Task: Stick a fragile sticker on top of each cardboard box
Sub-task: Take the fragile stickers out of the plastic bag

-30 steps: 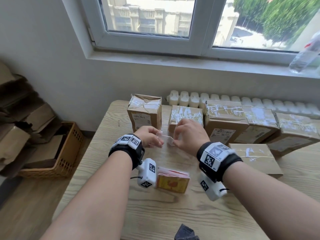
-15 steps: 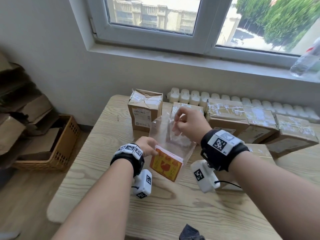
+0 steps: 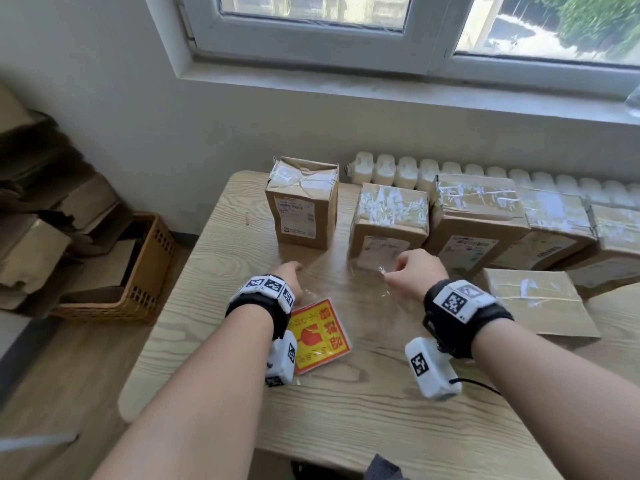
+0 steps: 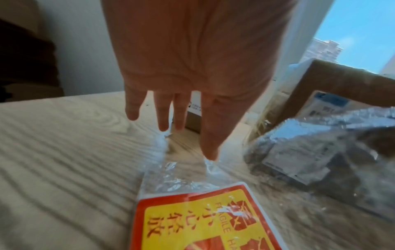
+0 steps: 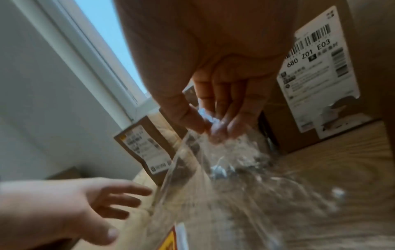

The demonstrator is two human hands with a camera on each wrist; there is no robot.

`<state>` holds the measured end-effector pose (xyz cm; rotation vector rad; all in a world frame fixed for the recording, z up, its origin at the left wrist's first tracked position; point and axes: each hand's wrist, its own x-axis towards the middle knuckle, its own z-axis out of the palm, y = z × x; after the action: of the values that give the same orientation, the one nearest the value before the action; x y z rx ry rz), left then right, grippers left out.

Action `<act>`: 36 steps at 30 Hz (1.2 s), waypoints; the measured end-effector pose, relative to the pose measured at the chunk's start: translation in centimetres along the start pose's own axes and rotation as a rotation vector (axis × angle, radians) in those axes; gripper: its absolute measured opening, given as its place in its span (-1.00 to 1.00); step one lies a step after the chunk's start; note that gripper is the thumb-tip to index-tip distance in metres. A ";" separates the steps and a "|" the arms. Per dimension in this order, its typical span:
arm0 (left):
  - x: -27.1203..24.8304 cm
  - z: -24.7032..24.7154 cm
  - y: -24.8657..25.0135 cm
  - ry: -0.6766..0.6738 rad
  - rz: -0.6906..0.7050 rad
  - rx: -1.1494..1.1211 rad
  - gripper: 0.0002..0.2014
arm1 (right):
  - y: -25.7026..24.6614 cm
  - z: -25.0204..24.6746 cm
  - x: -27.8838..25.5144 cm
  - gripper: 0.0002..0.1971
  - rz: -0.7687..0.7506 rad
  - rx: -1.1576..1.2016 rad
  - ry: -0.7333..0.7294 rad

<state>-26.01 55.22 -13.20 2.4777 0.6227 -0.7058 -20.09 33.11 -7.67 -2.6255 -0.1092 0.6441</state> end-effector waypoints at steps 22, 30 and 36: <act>1.0 4.3 -4.9 -0.103 -0.342 -0.539 -0.70 | 2.5 7.1 1.8 -0.87 0.447 0.522 -0.614; 0.0 3.3 -4.2 -0.180 -0.305 -0.663 -0.64 | 1.8 8.1 1.9 -0.95 0.390 0.473 -0.591; 0.0 4.0 -4.4 -0.199 -0.283 -0.677 -0.31 | 1.3 9.4 1.6 -0.80 0.365 0.631 -0.607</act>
<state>-29.79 56.41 -17.61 1.6963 0.9585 -0.6890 -23.00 35.88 -16.43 -1.7884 0.3465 1.3323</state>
